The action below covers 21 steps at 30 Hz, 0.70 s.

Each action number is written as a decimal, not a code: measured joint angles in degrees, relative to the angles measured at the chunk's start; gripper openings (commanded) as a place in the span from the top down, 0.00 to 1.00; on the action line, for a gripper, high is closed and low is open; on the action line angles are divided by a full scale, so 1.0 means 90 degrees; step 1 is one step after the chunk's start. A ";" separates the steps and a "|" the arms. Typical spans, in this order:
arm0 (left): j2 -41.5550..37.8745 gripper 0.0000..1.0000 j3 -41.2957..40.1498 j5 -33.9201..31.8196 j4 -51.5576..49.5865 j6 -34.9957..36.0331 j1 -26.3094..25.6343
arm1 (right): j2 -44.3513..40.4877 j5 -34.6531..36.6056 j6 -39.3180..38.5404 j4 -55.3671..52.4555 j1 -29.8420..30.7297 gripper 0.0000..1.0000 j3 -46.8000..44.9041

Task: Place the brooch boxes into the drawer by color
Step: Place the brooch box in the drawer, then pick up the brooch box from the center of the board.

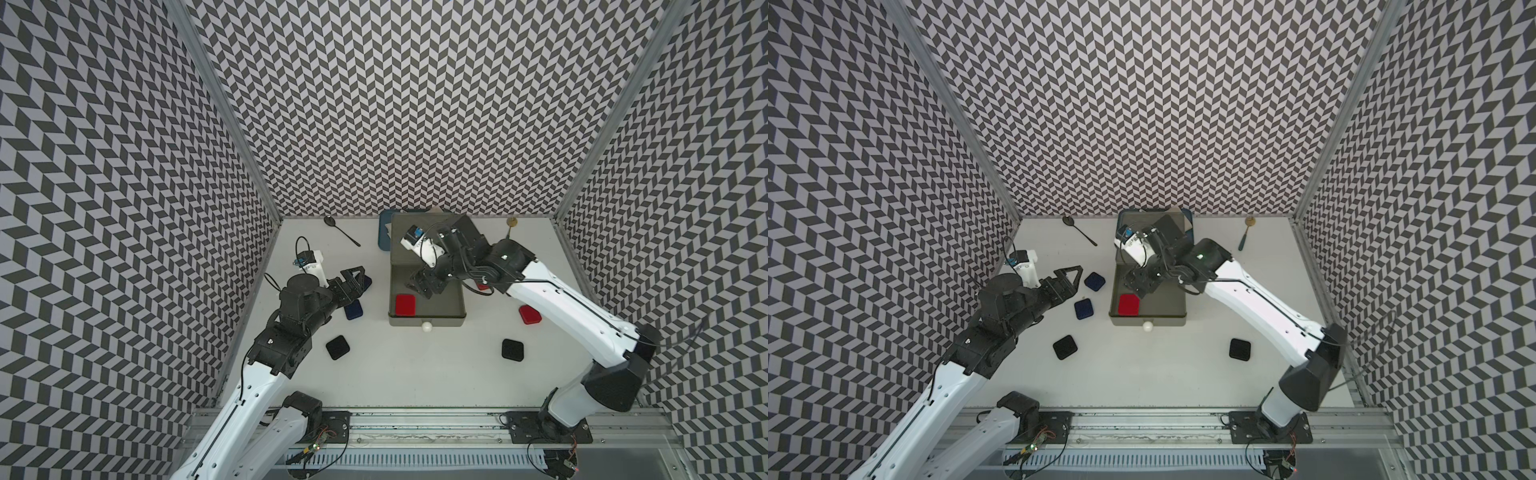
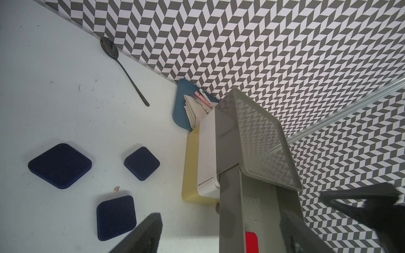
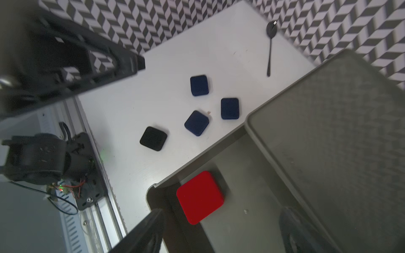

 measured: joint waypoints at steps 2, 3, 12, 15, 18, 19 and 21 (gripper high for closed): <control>0.0049 0.11 0.0000 0.0034 0.0005 0.0029 0.0000 | -0.0551 0.0163 0.0197 0.0308 -0.0231 0.10 -0.0219; 0.0080 0.10 0.0000 0.0051 0.0005 0.0053 0.0000 | -0.0840 0.0233 0.0299 0.0452 -0.0403 0.09 -0.0350; 0.0265 0.08 0.0000 0.0282 0.0138 0.0338 0.0010 | -0.1880 0.0799 0.1341 0.0872 -0.2968 0.06 -0.1464; 0.0267 0.08 0.0000 0.0486 0.0313 0.0406 0.0012 | -0.1574 0.0648 0.1586 0.0789 -0.3679 0.06 -0.1792; 0.0260 0.08 -0.0010 0.0721 0.0554 0.0512 0.0012 | -0.1132 0.0512 0.1734 0.0709 -0.4119 0.06 -0.2042; 0.0262 0.08 -0.0010 0.0804 0.0619 0.0544 0.0012 | -0.0976 0.0505 0.1758 0.0665 -0.4192 0.06 -0.2101; 0.0282 0.08 -0.0010 0.0918 0.0685 0.0610 0.0012 | -0.0692 0.0498 0.1766 0.0590 -0.4226 0.06 -0.2159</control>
